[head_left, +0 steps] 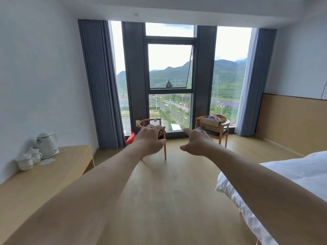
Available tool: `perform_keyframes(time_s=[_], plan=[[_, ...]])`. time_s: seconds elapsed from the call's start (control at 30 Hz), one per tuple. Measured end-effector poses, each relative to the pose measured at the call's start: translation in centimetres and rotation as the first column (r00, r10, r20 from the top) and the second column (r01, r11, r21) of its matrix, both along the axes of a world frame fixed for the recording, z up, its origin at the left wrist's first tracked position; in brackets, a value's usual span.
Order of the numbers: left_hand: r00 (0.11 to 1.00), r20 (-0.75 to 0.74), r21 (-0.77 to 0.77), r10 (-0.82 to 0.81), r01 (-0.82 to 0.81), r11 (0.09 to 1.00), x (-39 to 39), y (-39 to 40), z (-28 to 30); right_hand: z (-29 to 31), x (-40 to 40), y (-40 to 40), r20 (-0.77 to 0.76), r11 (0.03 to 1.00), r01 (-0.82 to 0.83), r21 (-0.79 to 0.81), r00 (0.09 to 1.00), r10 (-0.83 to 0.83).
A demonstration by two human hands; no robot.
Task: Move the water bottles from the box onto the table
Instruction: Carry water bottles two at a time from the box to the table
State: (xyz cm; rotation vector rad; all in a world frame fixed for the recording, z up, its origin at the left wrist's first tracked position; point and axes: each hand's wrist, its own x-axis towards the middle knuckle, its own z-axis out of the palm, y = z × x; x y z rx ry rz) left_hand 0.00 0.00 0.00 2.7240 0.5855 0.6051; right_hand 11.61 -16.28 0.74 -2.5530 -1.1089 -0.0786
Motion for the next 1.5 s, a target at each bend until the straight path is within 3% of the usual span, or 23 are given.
perform_keyframes(time_s=[0.37,0.67,0.9,1.27,1.5], plan=[[0.994,-0.066,-0.047,-0.086,0.083,0.995,19.9,15.7,1.1,0.6,16.8,16.4,-0.008,0.994,0.109,-0.031,0.994,-0.109],[0.978,-0.12,-0.049,-0.169,0.164,0.985,35.5,21.5,-0.4,-1.9,32.2,21.4,-0.079,0.97,0.235,-0.069,0.968,-0.24],[0.973,-0.113,-0.005,-0.203,0.203,0.979,51.4,24.9,-2.5,-4.0,47.9,25.2,-0.045,0.966,0.257,-0.036,0.965,-0.259],[0.974,-0.09,-0.042,-0.208,0.205,0.978,77.1,30.6,-0.2,-0.9,74.1,29.7,-0.042,0.953,0.297,-0.056,0.953,-0.299],[0.96,-0.126,-0.043,-0.248,0.245,0.969,90.7,36.0,-2.7,-3.4,87.1,35.1,-0.076,0.945,0.313,-0.09,0.944,-0.32]])
